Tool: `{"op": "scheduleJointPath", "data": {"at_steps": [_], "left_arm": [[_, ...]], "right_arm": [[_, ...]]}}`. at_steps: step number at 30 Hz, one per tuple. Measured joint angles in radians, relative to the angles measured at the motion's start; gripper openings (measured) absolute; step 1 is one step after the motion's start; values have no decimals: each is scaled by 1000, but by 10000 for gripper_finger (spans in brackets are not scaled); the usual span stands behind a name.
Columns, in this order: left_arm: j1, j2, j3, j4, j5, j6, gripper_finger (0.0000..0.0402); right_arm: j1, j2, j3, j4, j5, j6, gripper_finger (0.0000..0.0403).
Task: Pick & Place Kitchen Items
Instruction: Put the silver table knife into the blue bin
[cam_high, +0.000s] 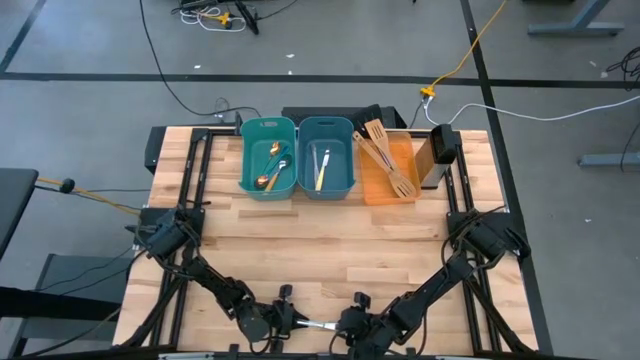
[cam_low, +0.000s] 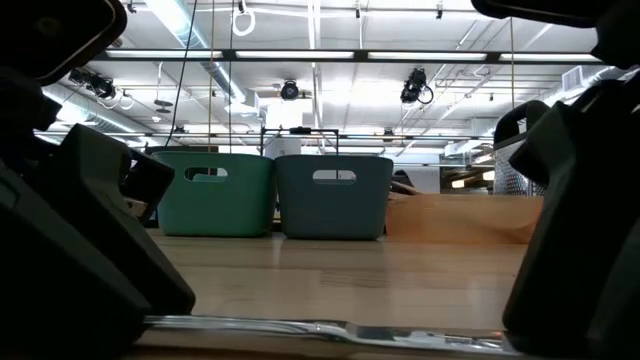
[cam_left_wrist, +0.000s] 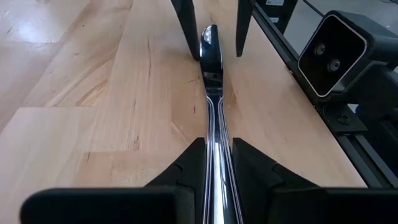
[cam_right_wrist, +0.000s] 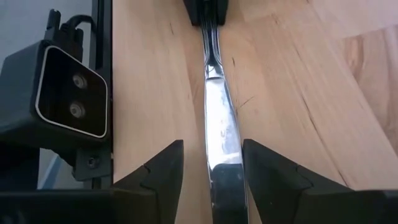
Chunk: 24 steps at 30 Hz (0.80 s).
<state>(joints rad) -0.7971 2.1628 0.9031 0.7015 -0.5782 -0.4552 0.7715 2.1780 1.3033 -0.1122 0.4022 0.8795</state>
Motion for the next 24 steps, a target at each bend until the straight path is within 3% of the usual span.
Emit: {"op": "scheduleJointPath", "data": {"at_steps": [24], "left_arm": [[1,2,0,56,-14,48,69]], "right_arm": [[3,10,0,-30,-16,29,178]]}}
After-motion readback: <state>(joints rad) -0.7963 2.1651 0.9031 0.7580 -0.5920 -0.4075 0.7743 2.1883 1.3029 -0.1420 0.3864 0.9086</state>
